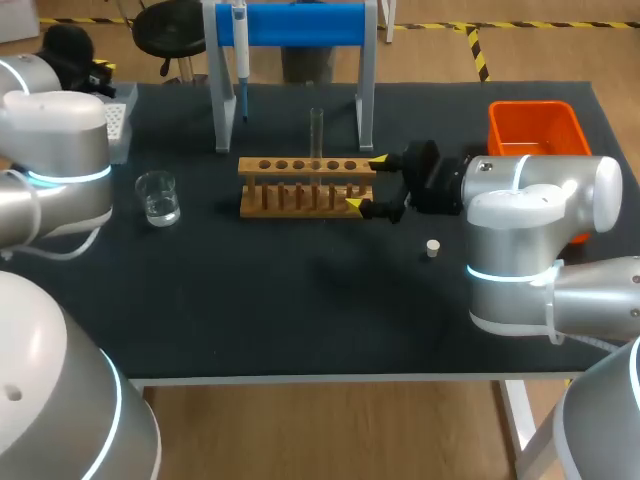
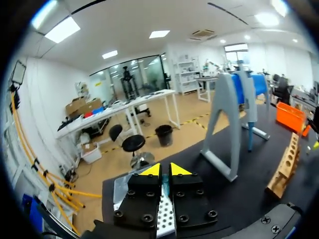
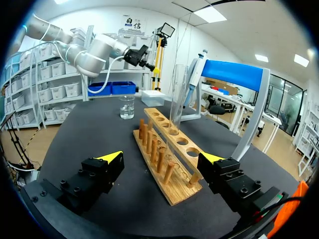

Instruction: Invert the test tube, pick up the pipette, mount the tip to pipette, aspirate from beaker and dispense into the tube, eject the tip, return the pipette, and cap with the stopper.

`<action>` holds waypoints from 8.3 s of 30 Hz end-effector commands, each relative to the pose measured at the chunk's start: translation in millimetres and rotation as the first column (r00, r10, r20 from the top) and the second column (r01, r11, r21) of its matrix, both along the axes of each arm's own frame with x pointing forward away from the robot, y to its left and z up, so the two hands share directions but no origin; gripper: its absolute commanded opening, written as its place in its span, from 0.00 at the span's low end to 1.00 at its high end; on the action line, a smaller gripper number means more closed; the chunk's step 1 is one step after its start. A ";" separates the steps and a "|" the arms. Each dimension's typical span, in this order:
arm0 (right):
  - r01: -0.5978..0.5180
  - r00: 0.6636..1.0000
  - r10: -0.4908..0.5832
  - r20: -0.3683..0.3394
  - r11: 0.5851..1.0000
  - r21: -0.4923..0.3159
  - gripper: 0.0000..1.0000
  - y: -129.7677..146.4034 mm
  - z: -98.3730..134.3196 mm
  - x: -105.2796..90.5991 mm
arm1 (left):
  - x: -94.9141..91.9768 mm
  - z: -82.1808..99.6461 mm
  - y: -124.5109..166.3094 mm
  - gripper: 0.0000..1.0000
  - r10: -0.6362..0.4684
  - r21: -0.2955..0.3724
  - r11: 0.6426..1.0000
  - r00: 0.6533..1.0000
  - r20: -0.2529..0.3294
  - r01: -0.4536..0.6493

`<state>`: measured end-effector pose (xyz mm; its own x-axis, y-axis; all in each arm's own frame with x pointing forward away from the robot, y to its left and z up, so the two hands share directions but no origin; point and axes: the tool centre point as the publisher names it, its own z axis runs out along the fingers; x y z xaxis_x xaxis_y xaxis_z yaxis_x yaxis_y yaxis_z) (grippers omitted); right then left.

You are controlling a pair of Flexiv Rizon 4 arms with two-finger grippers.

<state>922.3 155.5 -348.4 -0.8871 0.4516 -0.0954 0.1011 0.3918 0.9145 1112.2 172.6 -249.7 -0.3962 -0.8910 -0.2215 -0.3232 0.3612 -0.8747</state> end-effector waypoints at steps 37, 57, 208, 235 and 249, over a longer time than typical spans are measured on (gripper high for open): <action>0.000 1.000 0.000 0.001 1.000 0.001 1.00 0.2 -0.5 0.0 | -207.1 110.7 -254.9 0.00 -0.675 0.001 0.710 0.681 -0.285 0.704; 0.000 1.000 0.000 0.001 1.000 0.001 1.00 0.2 -0.5 0.0 | -220.5 119.3 -313.2 0.00 -0.747 -0.068 0.651 0.622 -0.233 0.756; -0.491 0.862 0.492 0.119 0.757 0.431 0.17 130.6 190.7 -53.9 | -240.1 122.9 -321.9 0.00 -0.787 -0.128 0.600 0.555 -0.268 0.789; -0.487 0.864 0.494 0.098 0.772 0.408 0.00 76.5 170.4 -65.4 | -240.1 122.9 -321.9 1.00 -0.787 -0.128 0.600 0.555 -0.268 0.789; -0.514 0.849 0.516 0.108 0.763 0.391 0.00 -12.4 154.8 -101.3 | -240.1 122.9 -321.9 1.00 -0.787 -0.128 0.600 0.555 -0.268 0.789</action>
